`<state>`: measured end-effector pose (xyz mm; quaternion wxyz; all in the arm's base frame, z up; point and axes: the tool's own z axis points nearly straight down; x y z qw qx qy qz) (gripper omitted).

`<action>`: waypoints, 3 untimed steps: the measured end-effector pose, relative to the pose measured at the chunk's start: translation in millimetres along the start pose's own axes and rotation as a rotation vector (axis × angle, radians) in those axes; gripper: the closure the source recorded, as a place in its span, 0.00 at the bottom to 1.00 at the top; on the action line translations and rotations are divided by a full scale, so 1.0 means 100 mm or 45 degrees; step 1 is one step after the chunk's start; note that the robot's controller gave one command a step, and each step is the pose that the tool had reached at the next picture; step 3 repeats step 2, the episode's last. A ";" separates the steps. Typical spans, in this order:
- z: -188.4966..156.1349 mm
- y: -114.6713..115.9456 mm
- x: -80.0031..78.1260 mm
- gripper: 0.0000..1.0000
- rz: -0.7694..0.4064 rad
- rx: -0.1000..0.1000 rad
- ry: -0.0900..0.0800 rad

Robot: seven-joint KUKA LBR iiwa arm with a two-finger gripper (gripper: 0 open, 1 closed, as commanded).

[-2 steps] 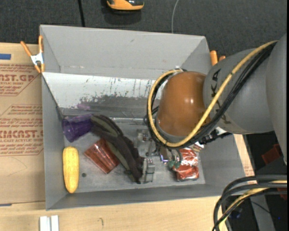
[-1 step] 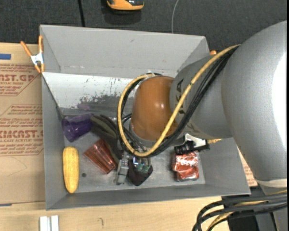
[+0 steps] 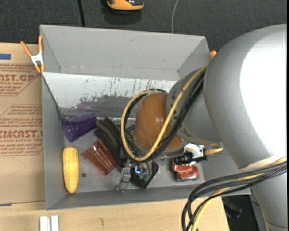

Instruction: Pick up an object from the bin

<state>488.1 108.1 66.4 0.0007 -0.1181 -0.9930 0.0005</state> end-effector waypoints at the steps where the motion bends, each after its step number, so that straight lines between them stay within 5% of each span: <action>1: -0.05 0.01 0.06 1.00 0.211 -0.006 -0.009; 3: -0.05 0.01 0.06 1.00 0.211 -0.006 -0.009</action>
Offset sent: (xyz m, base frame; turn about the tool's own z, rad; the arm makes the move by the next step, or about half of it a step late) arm 0.0000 0.0000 0.0000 0.0000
